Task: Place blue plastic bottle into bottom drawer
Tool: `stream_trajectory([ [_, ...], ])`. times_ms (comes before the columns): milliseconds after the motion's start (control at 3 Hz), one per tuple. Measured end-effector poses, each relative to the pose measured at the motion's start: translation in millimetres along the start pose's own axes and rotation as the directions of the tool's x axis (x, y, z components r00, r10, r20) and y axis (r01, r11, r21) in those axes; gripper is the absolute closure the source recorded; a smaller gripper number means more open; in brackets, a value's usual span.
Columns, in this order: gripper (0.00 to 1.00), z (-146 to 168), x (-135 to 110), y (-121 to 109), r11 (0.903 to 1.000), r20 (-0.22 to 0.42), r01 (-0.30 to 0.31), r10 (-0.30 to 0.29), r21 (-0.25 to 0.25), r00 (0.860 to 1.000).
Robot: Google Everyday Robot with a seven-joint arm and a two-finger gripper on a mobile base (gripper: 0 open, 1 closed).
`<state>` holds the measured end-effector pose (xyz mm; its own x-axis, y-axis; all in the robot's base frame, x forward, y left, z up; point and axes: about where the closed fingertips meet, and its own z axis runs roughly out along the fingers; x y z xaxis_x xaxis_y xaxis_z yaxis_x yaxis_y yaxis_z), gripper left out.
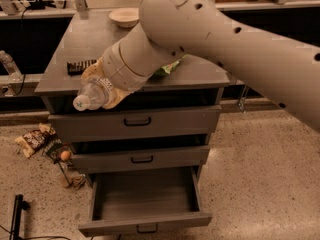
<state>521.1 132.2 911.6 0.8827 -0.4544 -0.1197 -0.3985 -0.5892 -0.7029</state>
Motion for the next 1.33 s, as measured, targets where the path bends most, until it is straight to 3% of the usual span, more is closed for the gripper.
stream_trajectory([
  [333,1.00,2.2,-38.2,16.5,0.9835,0.065,-0.175,0.178,-0.048,0.982],
  [667,1.00,5.7,-81.2,43.1,0.9078,0.113,-0.404,0.416,-0.112,0.902],
  [1000,1.00,15.0,-125.0,68.5,0.8397,0.153,-0.527,0.542,-0.131,0.826],
  [1333,1.00,53.7,-149.0,117.0,0.8282,0.183,-0.550,0.560,-0.105,0.808],
])
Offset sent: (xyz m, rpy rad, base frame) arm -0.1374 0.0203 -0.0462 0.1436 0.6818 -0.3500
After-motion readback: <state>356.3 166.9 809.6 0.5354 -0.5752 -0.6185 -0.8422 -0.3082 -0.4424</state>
